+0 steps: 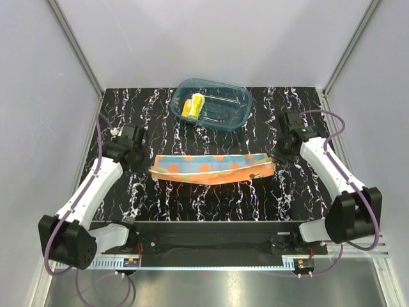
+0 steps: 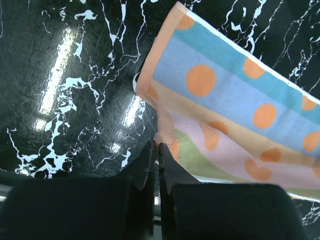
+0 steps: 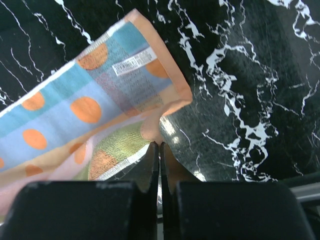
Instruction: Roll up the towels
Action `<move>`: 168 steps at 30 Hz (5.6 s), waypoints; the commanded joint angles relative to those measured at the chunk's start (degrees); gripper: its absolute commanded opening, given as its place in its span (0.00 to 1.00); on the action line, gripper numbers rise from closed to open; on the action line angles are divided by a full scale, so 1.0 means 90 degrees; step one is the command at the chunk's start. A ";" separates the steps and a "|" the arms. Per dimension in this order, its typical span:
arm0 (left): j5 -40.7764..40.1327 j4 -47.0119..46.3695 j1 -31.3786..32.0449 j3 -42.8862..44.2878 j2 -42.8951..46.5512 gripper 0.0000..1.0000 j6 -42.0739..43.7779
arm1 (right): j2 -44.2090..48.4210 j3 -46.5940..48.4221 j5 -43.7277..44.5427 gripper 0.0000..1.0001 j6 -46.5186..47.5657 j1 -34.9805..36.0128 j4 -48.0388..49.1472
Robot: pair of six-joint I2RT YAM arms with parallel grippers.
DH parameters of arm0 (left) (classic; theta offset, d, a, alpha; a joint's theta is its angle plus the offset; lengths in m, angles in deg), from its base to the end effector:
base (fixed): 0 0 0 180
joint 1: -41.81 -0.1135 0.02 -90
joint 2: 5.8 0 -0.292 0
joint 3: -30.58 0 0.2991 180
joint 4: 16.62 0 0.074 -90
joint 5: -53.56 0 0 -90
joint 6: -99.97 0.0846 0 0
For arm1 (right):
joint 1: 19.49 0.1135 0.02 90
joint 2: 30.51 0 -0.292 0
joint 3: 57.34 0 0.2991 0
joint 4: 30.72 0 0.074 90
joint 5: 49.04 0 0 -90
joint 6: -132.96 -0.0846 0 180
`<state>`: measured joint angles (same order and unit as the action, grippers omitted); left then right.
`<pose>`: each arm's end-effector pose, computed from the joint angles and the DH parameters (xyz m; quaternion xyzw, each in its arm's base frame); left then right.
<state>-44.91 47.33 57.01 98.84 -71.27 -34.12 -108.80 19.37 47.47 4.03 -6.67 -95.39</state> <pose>0.2673 -0.0597 0.2556 -0.2587 0.9307 -0.0607 0.2512 0.3174 0.0624 0.2465 0.2321 0.9491 0.0397 0.2091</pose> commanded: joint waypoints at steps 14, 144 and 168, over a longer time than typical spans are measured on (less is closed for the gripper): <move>-0.0143 -0.0849 -0.0195 0.0996 -0.1943 0.00 0.0417 | -0.1419 0.0857 0.0000 0.00 0.0371 -0.0194 0.0548; 0.0316 -0.2471 -0.0322 -0.0918 -0.2989 0.41 0.0710 | -0.2788 -0.0490 -0.2924 0.00 0.1641 -0.0174 0.1390; -0.0024 -0.0712 -0.0312 0.0616 -0.0754 0.55 0.2545 | -0.0375 -0.1427 -0.2020 0.60 0.0470 -0.0837 0.1611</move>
<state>-40.72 38.59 54.48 104.55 -80.37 -17.05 -115.18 9.08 32.69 10.67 -12.20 -86.21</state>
